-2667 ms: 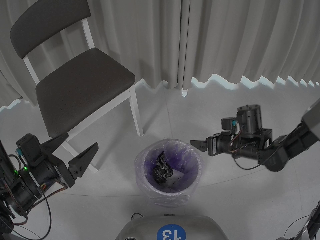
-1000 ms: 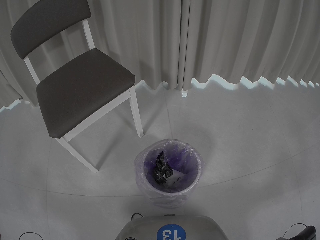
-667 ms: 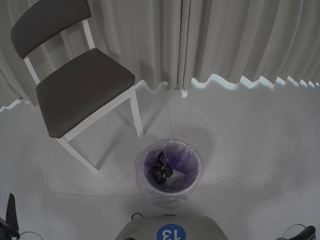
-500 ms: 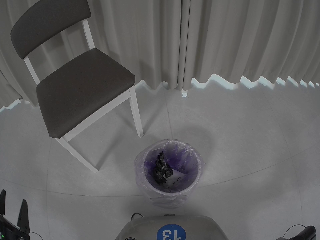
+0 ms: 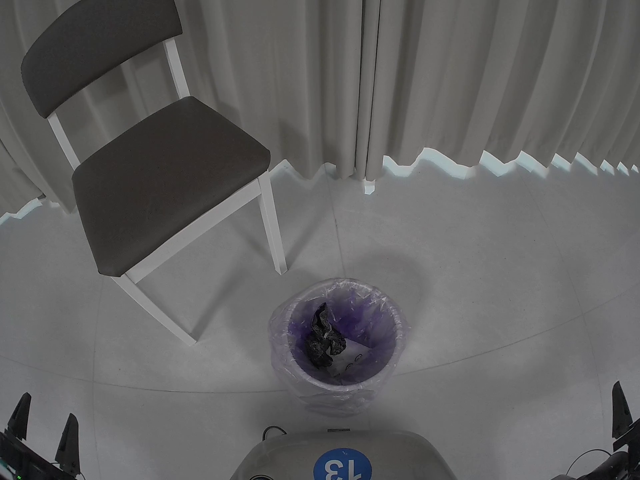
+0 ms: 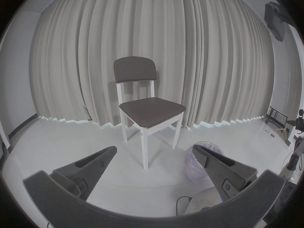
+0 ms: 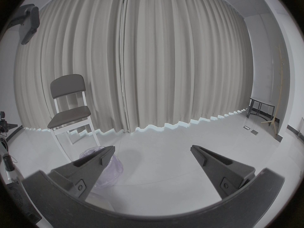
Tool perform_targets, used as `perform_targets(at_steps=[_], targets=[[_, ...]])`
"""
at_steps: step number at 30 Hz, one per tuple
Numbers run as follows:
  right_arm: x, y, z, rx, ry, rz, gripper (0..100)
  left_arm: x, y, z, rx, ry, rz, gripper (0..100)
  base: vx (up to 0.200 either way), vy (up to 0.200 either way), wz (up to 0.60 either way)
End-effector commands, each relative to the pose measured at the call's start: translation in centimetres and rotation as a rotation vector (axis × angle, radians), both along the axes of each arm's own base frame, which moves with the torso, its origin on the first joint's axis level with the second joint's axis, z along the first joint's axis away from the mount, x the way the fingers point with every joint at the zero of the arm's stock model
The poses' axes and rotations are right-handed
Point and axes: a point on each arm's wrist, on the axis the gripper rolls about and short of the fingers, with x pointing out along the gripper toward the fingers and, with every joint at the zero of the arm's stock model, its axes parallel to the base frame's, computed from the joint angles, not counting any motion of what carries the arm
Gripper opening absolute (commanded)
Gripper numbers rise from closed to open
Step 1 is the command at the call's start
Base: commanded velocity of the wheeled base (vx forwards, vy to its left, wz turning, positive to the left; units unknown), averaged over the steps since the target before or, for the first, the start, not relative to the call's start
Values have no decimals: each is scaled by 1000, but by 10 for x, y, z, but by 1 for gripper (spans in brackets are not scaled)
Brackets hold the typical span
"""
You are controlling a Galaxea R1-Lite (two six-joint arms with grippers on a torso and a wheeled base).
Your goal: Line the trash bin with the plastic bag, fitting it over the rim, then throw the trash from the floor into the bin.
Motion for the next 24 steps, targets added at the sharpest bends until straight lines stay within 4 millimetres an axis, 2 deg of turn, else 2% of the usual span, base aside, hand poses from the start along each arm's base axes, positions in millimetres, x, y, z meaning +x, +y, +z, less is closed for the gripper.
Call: perform_targets(at_steps=[1, 24], targets=[[1, 1, -9, -15, 39, 40, 100, 1, 0, -5, 3, 7, 0, 100, 0, 0, 0], [0, 2, -11, -70, 66, 95, 100, 1, 0, -5, 20, 9, -5, 100, 0, 0, 0]])
